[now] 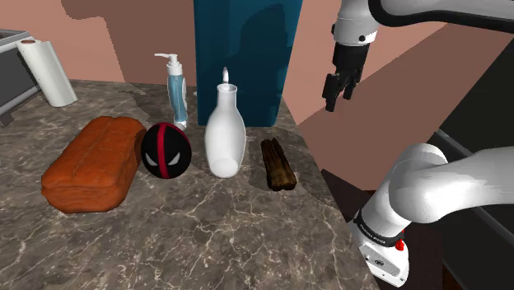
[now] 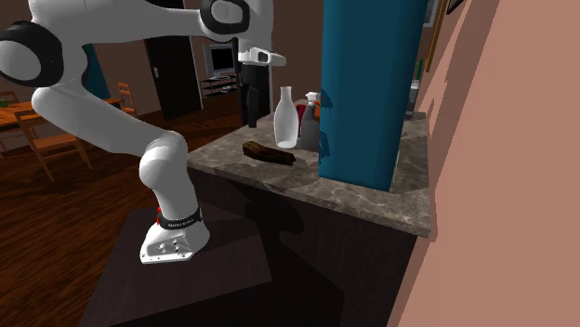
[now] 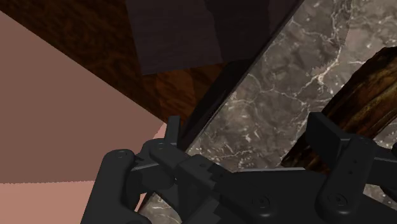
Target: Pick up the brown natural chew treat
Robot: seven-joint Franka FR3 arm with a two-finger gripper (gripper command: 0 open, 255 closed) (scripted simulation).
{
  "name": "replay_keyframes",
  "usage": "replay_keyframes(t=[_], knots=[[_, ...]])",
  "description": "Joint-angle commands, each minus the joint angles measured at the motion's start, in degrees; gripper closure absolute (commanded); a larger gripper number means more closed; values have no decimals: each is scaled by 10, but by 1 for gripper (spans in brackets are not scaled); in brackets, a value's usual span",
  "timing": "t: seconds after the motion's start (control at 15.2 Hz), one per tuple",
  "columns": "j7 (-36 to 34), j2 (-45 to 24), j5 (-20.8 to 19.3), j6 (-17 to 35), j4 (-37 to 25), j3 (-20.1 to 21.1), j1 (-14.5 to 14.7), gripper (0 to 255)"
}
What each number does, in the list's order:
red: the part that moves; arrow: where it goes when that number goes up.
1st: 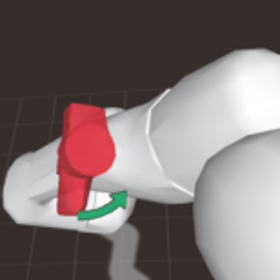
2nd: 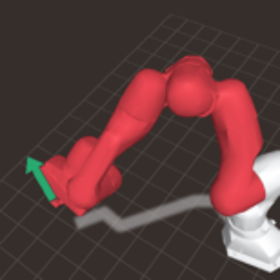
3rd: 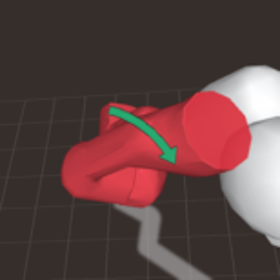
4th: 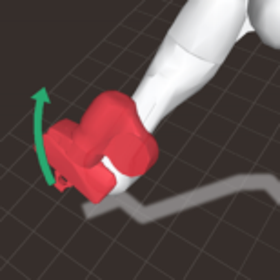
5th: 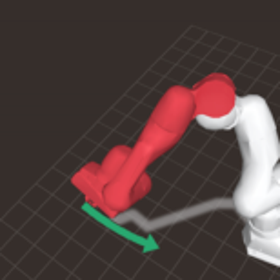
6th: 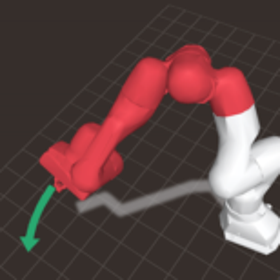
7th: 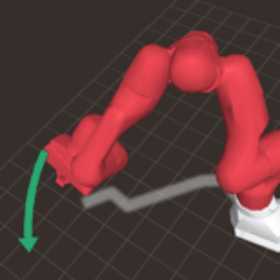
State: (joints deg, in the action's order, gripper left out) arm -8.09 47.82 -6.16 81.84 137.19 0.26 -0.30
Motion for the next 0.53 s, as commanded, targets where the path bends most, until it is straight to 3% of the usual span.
replay_keyframes(t=[0.0,0.46], knots=[[0,0,0,0,0,0,0,0],[-171,-116,69,83,4,67,-22,0]])
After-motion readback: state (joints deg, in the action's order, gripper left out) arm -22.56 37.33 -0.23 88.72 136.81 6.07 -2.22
